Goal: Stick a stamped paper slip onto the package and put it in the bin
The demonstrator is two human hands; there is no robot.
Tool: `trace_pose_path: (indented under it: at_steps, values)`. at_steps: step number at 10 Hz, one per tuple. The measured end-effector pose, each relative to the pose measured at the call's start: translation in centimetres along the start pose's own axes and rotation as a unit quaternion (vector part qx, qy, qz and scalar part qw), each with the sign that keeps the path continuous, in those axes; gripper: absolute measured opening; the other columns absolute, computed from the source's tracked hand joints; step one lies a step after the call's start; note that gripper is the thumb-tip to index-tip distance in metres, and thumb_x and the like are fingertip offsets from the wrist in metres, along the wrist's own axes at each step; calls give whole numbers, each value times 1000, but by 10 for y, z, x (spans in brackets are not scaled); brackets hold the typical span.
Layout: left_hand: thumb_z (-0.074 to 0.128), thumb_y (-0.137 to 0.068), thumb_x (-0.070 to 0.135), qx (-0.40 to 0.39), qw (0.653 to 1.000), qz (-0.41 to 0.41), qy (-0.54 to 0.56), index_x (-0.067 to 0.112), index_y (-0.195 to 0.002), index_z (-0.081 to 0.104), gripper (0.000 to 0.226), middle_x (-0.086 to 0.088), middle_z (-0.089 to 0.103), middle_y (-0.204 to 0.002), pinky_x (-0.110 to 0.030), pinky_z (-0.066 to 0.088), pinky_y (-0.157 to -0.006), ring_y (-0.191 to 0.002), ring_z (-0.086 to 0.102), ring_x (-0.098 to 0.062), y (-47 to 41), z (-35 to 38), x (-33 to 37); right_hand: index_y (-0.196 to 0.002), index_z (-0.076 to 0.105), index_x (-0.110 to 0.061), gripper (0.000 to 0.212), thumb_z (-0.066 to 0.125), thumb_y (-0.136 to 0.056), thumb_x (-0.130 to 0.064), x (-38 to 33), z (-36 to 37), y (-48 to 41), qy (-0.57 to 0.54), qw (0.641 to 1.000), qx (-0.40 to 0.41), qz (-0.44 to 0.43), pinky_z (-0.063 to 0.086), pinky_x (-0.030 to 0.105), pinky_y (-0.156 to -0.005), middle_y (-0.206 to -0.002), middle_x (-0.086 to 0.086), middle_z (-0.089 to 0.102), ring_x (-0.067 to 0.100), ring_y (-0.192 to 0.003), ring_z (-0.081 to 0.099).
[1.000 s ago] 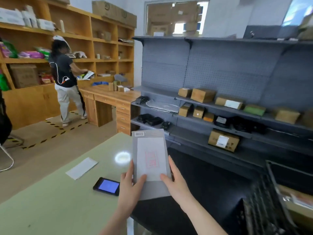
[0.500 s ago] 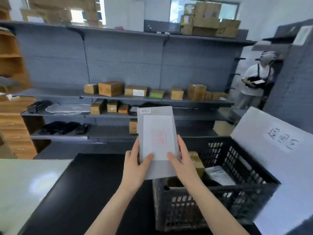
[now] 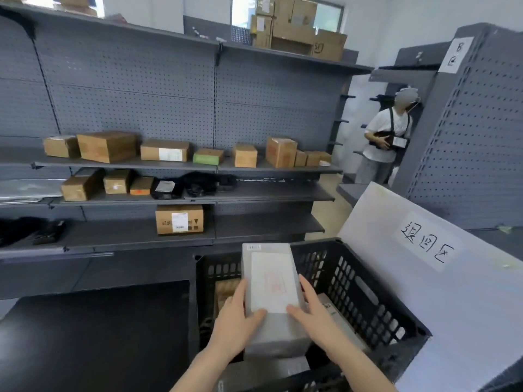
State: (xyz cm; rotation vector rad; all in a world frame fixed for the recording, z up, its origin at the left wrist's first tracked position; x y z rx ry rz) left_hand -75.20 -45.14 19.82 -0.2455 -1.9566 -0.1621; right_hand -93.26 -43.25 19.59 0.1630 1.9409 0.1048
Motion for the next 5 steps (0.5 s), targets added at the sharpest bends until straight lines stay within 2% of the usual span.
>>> trace_pose_path:
  at_steps: [1, 2, 3, 4, 5]
  values:
    - [65, -77, 29, -63, 997, -23, -37, 59, -121, 19, 70, 20, 46, -130, -25, 43, -91, -114, 48, -4, 1, 19, -9, -131, 21, -52, 71, 59, -84, -16, 30, -2, -4, 36, 997, -61, 32, 36, 27, -104, -139, -15, 40, 5, -124, 40]
    - [65, -69, 16, -101, 987, -81, -91, 40, -148, 11, 99, -4, 43, -142, -37, 47, -100, -122, 50, -21, 3, 33, -25, -142, 18, -44, 83, 63, -79, -16, 46, -7, -10, 89, 989, -106, 59, 37, 18, -90, -146, -11, 37, 1, -115, 39]
    - [68, -70, 15, -103, 984, -100, -107, 37, -150, -3, 109, -7, 47, -137, -40, 52, -96, -114, 56, -24, 5, 39, -30, -149, 5, -33, 89, 62, -82, -17, 48, -9, -20, 134, 981, -131, 53, 42, 15, -79, -150, -4, 35, 5, -109, 42]
    - [70, -77, 16, -57, 989, -112, -75, 37, -150, 5, 100, 7, 59, -119, -19, 54, -79, -96, 63, -12, 15, 34, -26, -147, 16, -31, 77, 61, -85, -22, 38, -8, -23, 148, 983, -109, 17, 44, 14, -78, -145, -4, 42, 3, -108, 44]
    - [68, -85, 23, 59, 991, -87, -87, 38, -146, 24, 77, 8, 64, -104, -24, 55, -80, -89, 64, -8, 23, 19, -19, -146, 23, -30, 68, 59, -88, -27, 24, -11, -21, 193, 981, -2, -32, 42, 28, -92, -146, 0, 38, 13, -120, 46]
Point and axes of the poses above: each hand's wrist, its own y-axis away from the middle knuckle, its own z-axis out of the palm, x = y × z, the point moved 4 cm from there along -y, towards the middle knuckle
